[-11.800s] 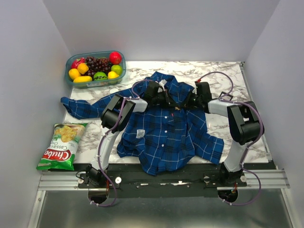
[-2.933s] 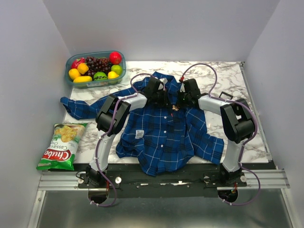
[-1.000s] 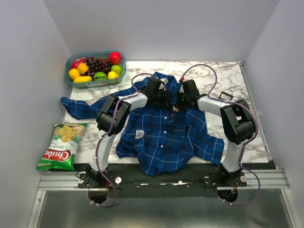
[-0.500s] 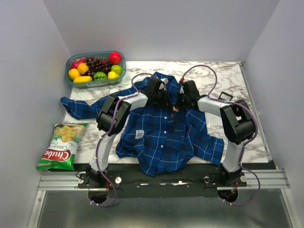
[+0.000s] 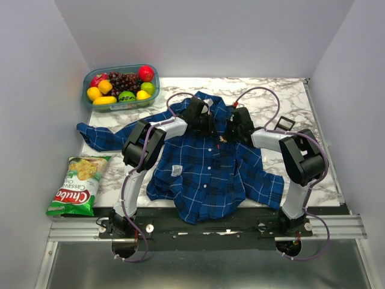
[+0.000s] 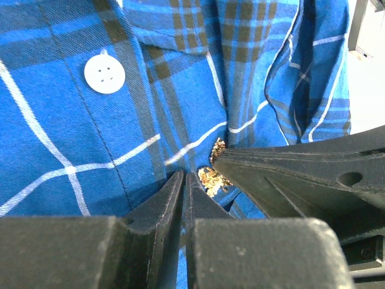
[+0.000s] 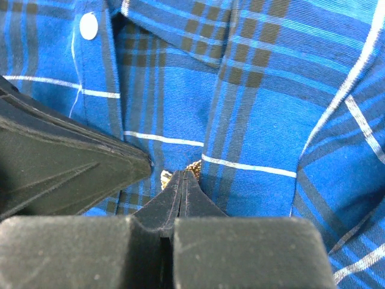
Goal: Pin the brooch onto the clothing
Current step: Pin the brooch onto the flattened clothing.
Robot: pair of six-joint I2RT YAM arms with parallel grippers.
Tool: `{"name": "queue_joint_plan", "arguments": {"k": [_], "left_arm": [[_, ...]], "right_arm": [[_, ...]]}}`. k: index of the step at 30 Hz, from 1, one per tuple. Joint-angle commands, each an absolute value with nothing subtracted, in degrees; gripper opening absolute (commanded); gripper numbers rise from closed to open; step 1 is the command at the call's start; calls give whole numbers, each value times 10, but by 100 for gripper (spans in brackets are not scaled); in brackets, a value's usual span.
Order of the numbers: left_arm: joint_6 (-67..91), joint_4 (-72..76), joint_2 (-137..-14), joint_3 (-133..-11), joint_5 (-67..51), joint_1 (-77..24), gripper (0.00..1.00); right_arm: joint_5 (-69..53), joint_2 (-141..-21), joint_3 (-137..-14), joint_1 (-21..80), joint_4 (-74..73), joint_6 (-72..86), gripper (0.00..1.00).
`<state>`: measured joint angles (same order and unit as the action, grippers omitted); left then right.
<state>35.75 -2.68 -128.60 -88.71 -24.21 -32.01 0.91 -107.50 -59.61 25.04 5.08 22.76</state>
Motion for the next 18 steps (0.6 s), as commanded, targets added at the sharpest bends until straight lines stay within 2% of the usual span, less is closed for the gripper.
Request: {"name": "queue_joint_plan", "arguments": {"k": [1,18], "left_arm": [[340,-73,-1313,-877,-235,-329,16],[346,-58,-1308,-855,-239,-329,15]], "right_arm": [[71,-1057,-564,256,60,262,0],[110,-1048,-581,256,61,285,0]]}}
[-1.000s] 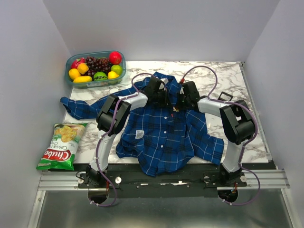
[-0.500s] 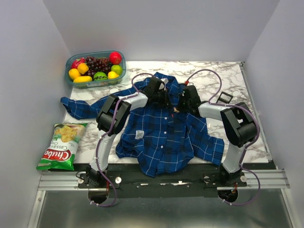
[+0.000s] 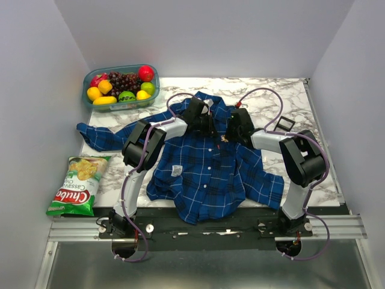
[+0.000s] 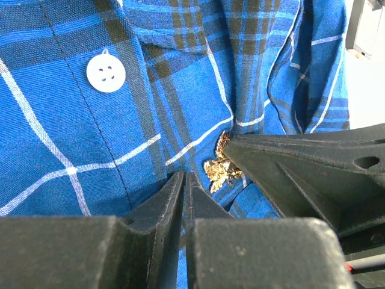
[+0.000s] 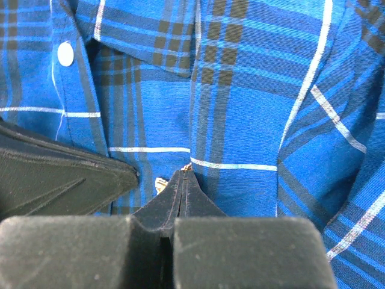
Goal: Pin the brooch onto the clothing
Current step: Pin the brooch onto the flattened clothing.
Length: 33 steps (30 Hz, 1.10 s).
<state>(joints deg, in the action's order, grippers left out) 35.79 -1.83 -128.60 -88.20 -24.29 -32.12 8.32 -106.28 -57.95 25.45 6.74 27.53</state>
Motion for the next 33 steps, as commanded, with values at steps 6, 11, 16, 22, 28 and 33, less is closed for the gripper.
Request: {"name": "queue_joint_plan", "arguments": {"k": [6,11,16,22,28,33], "left_arm": [[347,-59,-1306,-863,-242,-330,15],[350,-37,-1285,-858,-250,-329,23],[346,-32,-1250,-854,-245,-329,41],[302,-124,-1225,-884,-230,-329,56],[240,-201,-1209,-910,-218,-329,67],[251,-180,-1195,-875,-224,-328,66]], "right_arm": [[99,-1039,-575,256,61,280,0],[76,-1020,-577,256,50,271,0],[56,-1016,-616,256,2,254,6],[53,-997,-644,254,-71,194,26],[30,-1008,-670,241,-142,112,47],[18,-1017,-686,227,-163,47,46]]}}
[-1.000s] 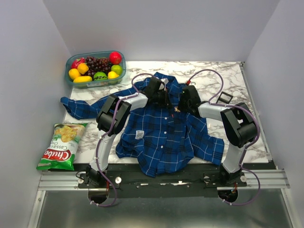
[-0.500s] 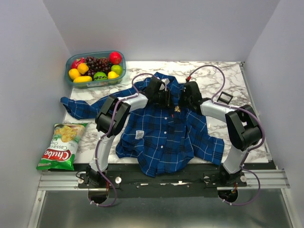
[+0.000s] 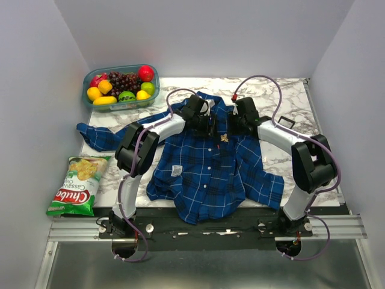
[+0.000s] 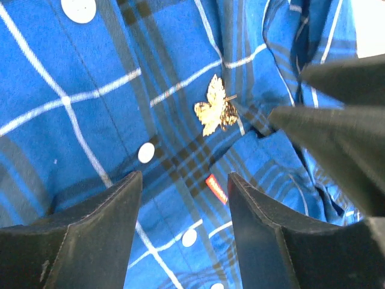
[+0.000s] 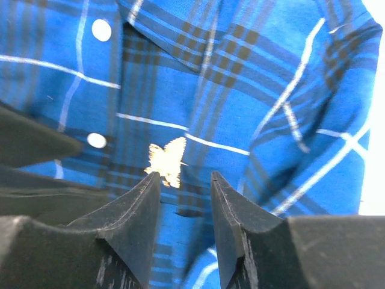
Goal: Pin the brooch onto the clothing
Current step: Pin the brooch onto the flattened clothing.
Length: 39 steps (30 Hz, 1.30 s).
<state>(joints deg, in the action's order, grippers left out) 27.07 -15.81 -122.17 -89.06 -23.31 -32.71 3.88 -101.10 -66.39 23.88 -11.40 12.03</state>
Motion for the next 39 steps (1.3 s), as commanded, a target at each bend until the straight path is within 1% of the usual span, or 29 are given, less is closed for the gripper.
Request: {"name": "queue_joint_plan", "arguments": {"k": [1,2,3,4,6,14,19,32,39], "left_arm": [[247,-184,-1195,-874,-224,-329,66],[245,-185,-1195,-874,-222,-329,65],[246,-185,-1194,-874,-225,-329,64],[247,-187,-1194,-875,-228,-329,64],[252,-185,-1192,-878,-242,-329,64],[258,-194,-1196,-891,-262,-322,62],[281,-175,-1190,-883,-291,-302,62],[292,-163,-1172,-875,-305,-272,61],[291,-164,-1171,-875,-303,-265,60]], "right_arm": [[18,-1018,-687,227,-166,35,45],[18,-1023,-689,227,-166,18,42],[17,-1026,-693,227,-166,10,36],[6,-1030,-698,227,-170,5,33],[-15,-1035,-704,227,-173,-31,30],[-82,-1072,-746,227,-217,-81,30],[-88,-1095,-772,228,-252,-96,31],[-76,-1157,-850,242,-310,-128,31],[-61,-1172,-854,250,-323,-134,30]]}}
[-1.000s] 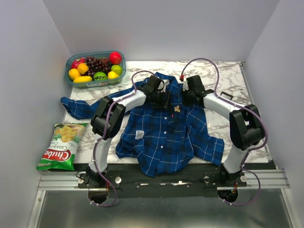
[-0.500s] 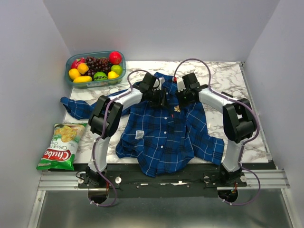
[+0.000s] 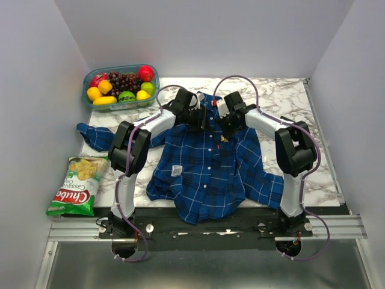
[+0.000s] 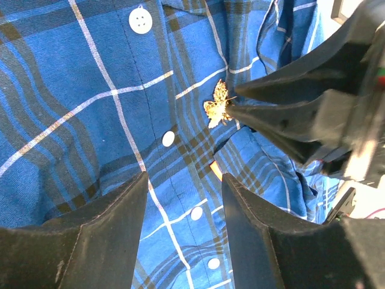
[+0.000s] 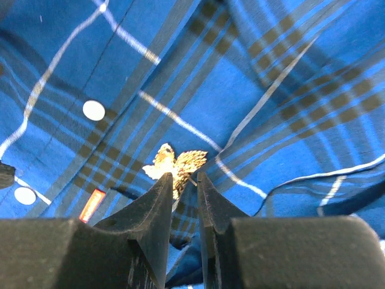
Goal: Pin the brooch onto the clothing
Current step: Pin the brooch onto the flattened clothing.
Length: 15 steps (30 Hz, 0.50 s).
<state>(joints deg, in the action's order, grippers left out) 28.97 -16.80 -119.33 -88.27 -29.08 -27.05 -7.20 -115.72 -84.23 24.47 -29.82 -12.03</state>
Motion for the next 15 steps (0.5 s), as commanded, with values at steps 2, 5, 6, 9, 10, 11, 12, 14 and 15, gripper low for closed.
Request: {"name": "queue_joint_plan", "arguments": {"k": [2,5,6,9,10,11,12,14,15], "left_arm": [[288,-170,-1176,-878,-301,-265,60],[288,-171,-1194,-879,-301,-262,58],[289,-171,-1200,-880,-303,-259,56],[295,-173,-1223,-881,-311,-252,53],[297,-171,-1227,-879,-311,-249,53],[297,-167,-1227,-879,-310,-249,52],[296,-167,-1228,-878,-309,-249,52],[295,-167,-1229,-878,-308,-249,52],[296,-166,-1230,-878,-308,-249,52]], "right_arm": [[-55,-1174,-853,251,-324,-134,30],[-47,-1178,-855,252,-326,-134,27],[-46,-1179,-856,253,-328,-133,26],[-41,-1186,-860,254,-330,-132,20],[-37,-1187,-859,254,-330,-132,20],[-36,-1188,-858,254,-330,-133,19],[-36,-1190,-857,255,-330,-134,18],[-36,-1191,-855,254,-329,-134,17],[-36,-1191,-854,256,-328,-133,17]]}}
